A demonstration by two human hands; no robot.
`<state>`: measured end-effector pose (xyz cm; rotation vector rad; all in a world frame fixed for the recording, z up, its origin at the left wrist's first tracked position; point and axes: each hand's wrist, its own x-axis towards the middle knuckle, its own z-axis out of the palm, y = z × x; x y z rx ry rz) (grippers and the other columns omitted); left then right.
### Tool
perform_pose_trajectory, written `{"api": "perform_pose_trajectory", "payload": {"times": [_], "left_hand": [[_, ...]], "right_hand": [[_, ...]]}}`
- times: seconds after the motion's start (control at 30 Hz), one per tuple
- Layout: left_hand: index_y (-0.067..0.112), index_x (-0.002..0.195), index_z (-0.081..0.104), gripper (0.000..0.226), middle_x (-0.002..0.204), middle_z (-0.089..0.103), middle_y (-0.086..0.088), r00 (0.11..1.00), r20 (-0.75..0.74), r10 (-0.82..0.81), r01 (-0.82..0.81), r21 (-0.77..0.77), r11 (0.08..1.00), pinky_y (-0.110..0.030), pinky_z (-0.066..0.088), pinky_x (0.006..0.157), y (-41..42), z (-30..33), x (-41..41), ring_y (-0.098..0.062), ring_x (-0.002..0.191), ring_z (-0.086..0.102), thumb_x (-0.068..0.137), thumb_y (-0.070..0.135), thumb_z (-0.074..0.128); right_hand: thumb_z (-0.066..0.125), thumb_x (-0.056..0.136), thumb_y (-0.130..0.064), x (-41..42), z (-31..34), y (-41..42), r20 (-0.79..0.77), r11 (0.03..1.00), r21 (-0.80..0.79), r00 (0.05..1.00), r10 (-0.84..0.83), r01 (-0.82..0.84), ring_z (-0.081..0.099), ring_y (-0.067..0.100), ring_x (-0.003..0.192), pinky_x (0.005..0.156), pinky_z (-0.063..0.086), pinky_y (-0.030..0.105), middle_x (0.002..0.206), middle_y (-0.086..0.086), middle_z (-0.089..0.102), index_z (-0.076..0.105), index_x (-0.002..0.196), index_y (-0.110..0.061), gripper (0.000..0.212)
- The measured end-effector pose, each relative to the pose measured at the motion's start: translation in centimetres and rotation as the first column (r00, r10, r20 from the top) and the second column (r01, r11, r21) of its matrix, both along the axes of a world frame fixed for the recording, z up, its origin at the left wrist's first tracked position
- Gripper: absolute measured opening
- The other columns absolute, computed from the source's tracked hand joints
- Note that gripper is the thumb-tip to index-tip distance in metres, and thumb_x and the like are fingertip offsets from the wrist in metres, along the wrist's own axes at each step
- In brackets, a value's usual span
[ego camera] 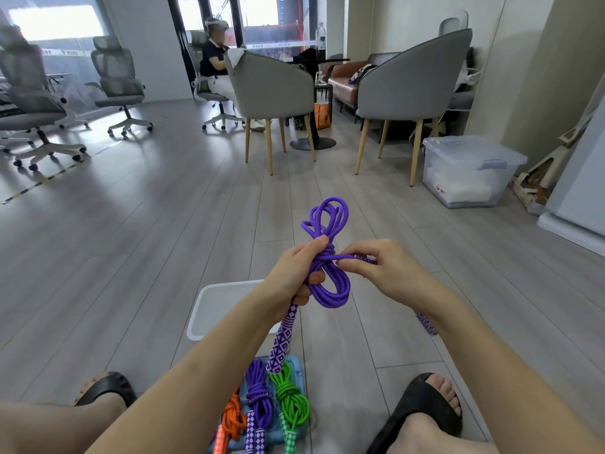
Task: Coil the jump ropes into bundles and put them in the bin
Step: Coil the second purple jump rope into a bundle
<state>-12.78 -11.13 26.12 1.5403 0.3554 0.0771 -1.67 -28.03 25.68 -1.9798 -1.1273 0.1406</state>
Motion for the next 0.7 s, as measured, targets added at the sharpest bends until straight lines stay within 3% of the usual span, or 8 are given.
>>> {"api": "perform_pose_trajectory", "payload": {"times": [0.07, 0.4, 0.53, 0.7], "left_hand": [[0.024, 0.102, 0.063, 0.036, 0.060, 0.042, 0.003, 0.999, 0.000, 0.033, -0.033, 0.007, 0.999, -0.024, 0.016, 0.045, 0.5, -0.5, 0.0, -0.011, 0.047, 0.022, 0.099, 0.059, 0.051], [0.020, 0.092, 0.060, 0.035, 0.059, 0.044, 0.001, 0.988, 0.029, 0.152, -0.153, 0.018, 0.988, -0.021, 0.019, 0.040, 2.2, -2.0, -0.5, -0.010, 0.045, 0.027, 0.101, 0.052, 0.052], [0.022, 0.096, 0.060, 0.037, 0.059, 0.041, 0.003, 0.996, -0.005, 0.094, -0.094, -0.066, 0.993, -0.022, 0.016, 0.043, 2.4, -1.0, -0.3, -0.011, 0.048, 0.020, 0.100, 0.057, 0.050], [0.023, 0.103, 0.068, 0.046, 0.062, 0.035, 0.004, 0.985, 0.045, -0.168, 0.173, -0.171, 0.970, -0.021, 0.017, 0.042, 1.7, 0.5, -0.8, -0.008, 0.048, 0.018, 0.097, 0.064, 0.048]], "right_hand": [[0.065, 0.097, -0.045, -0.2, -0.3, 0.2, 0.110, 1.000, -0.003, 0.994, -0.007, 0.007, 0.058, 0.016, 0.070, 0.069, 0.052, 0.046, 0.074, -0.005, 0.064, 0.071, 0.092, -0.032, 0.014], [0.049, 0.100, -0.055, -2.1, 0.2, 0.7, 0.371, 0.999, -0.047, 0.928, 0.029, -0.012, 0.052, 0.015, 0.060, 0.055, 0.045, 0.038, 0.062, -0.008, 0.054, 0.062, 0.084, -0.030, 0.032], [0.058, 0.101, -0.042, -1.4, 0.3, 0.1, 0.289, 0.999, 0.029, 0.957, -0.033, 0.026, 0.048, 0.015, 0.060, 0.057, 0.039, 0.035, 0.061, -0.007, 0.052, 0.063, 0.083, -0.031, 0.022], [0.056, 0.101, -0.042, 0.2, -1.2, -0.4, 0.069, 0.997, 0.070, 0.997, -0.044, 0.039, 0.047, 0.011, 0.061, 0.063, 0.043, 0.036, 0.065, -0.011, 0.055, 0.068, 0.085, -0.033, 0.022]]}}
